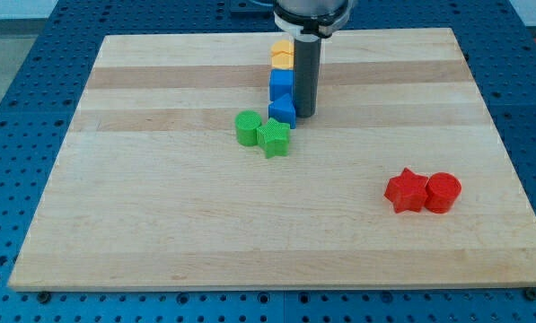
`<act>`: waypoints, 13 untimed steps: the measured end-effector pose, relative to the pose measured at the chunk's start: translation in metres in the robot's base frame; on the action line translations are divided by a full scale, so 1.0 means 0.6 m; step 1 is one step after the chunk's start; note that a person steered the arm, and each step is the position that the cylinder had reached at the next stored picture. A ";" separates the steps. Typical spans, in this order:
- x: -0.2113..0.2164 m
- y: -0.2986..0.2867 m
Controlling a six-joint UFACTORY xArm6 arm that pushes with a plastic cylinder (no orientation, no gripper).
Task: Push the green star into the triangle
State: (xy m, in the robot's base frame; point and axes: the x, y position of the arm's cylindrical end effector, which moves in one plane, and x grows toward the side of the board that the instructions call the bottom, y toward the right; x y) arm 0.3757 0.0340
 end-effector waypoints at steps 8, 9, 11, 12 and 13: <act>0.152 -0.088; 0.135 -0.088; 0.113 -0.078; 0.113 -0.059; 0.113 -0.049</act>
State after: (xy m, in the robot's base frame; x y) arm 0.4435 0.0047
